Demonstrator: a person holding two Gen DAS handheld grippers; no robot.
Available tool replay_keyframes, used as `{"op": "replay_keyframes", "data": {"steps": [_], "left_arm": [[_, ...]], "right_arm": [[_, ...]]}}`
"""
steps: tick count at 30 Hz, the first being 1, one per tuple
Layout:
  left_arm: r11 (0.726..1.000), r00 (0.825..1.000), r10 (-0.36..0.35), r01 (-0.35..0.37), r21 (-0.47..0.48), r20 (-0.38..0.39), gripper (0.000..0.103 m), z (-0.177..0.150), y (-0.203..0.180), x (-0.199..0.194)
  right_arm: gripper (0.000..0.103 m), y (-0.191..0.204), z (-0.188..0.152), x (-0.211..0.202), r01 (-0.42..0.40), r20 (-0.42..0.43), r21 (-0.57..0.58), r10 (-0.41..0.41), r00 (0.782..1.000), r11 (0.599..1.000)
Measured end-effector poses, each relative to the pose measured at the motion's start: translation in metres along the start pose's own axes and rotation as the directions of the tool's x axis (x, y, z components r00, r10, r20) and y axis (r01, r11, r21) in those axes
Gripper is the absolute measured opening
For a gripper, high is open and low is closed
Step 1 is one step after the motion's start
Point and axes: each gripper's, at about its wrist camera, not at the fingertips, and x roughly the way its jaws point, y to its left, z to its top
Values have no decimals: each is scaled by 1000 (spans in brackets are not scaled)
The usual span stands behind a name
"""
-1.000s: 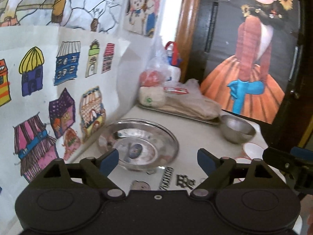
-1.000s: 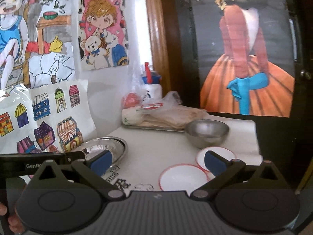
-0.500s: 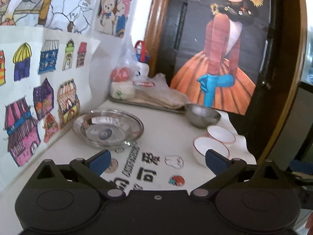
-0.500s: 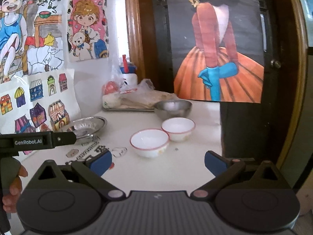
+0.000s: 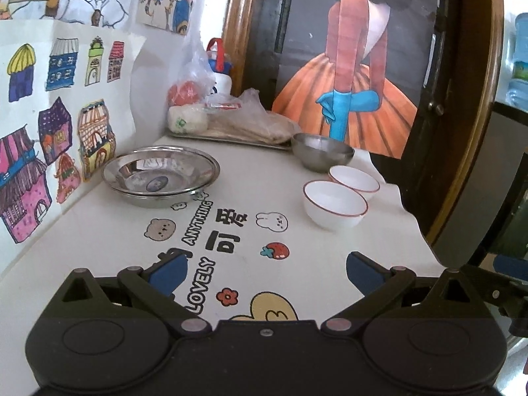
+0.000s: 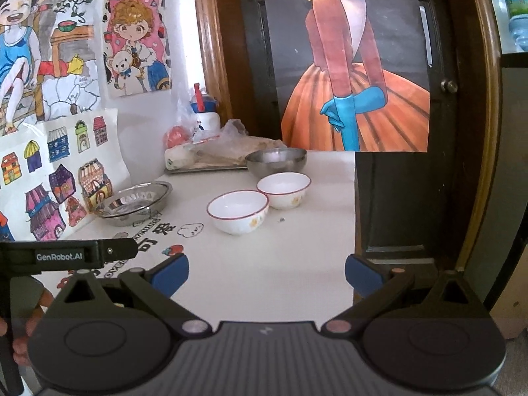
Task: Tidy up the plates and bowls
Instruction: 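Move both tools toward the rim of the steel bowl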
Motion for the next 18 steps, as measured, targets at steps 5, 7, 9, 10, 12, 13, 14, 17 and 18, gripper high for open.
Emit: {"op": "replay_keyframes", "data": {"steps": [5, 7, 9, 10, 12, 13, 14, 17, 18], "left_arm": [[1000, 1000, -12, 13, 29, -21, 102, 14, -3, 17], [999, 999, -21, 22, 41, -26, 102, 22, -4, 27], [998, 999, -23, 25, 52, -32, 102, 32, -5, 41], [998, 999, -25, 27, 57, -36, 102, 37, -5, 47], [998, 999, -30, 32, 62, -38, 102, 49, -4, 61], [997, 999, -31, 34, 65, -37, 102, 54, -4, 68], [997, 999, -32, 35, 68, -35, 102, 60, -4, 75], [996, 999, -39, 42, 73, -37, 102, 77, -2, 94], [996, 998, -42, 45, 71, -38, 102, 82, -1, 100]], "right_arm": [[103, -13, 7, 21, -3, -16, 14, 3, 1000, 1000], [103, -19, 13, 33, -5, -22, 19, 5, 1000, 1000], [103, -26, 21, 46, -3, -20, 22, 3, 1000, 1000], [103, -29, 25, 53, -4, -19, 21, 5, 1000, 1000], [103, -35, 34, 66, -5, -15, 18, 5, 1000, 1000], [103, -37, 38, 72, -3, -11, 12, 3, 1000, 1000], [103, -39, 43, 79, -3, -9, 3, 3, 1000, 1000], [103, -44, 55, 97, -5, 0, -11, 5, 1000, 1000], [103, -45, 60, 103, -10, 3, -16, 10, 1000, 1000]]}}
